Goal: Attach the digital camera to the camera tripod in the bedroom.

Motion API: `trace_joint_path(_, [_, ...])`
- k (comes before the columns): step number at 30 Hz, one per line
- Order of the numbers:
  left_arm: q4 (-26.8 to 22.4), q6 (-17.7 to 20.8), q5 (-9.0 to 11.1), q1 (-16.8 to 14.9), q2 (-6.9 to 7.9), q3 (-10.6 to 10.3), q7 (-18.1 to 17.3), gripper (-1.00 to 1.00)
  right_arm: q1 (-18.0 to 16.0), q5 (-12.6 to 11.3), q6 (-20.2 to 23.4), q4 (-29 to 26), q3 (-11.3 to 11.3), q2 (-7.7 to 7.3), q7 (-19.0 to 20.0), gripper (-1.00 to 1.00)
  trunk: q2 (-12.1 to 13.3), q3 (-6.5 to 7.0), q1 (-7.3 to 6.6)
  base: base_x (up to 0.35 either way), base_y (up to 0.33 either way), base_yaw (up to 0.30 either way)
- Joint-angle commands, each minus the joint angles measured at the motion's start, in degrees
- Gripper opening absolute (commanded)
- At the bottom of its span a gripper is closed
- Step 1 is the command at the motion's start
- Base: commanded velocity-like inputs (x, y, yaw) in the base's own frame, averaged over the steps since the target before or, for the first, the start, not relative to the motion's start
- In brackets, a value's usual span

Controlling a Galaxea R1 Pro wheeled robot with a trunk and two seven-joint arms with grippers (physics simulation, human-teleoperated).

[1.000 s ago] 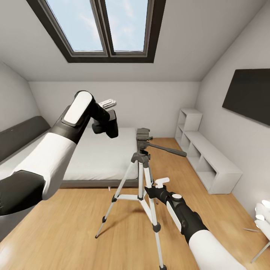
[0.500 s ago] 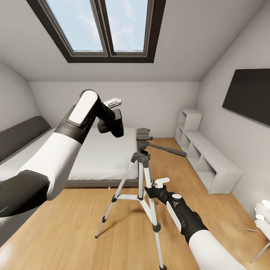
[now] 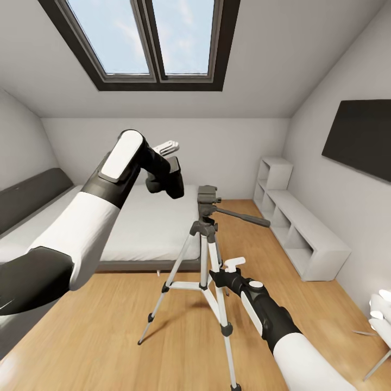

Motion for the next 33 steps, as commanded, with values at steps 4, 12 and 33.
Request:
trace_joint_path(4, [0.0, -2.04, -1.17, -0.08, 0.03, -1.56, 1.68, -1.0, -0.01, 0.19, 0.39, 0.04, -0.13, 0.0, 0.1, -1.0, -0.11, -0.14, 0.04, 0.0, 0.0, 0.0])
trace_joint_path(12, [-0.1, -11.72, -13.41, -0.08, -0.23, -4.24, 9.33, -1.0, -0.01, 0.19, 0.4, 0.04, -0.09, 0.0, 0.09, -1.0, -0.11, -0.14, 0.04, 0.0, 0.0, 0.0])
trace_joint_path(33, [1.55, -11.76, -17.67, -0.08, 7.12, -11.29, -58.37, -1.0, -0.01, 0.19, 0.4, 0.04, -0.17, 0.0, 0.09, -1.0, -0.11, -0.14, 0.04, 0.0, 0.0, 0.0])
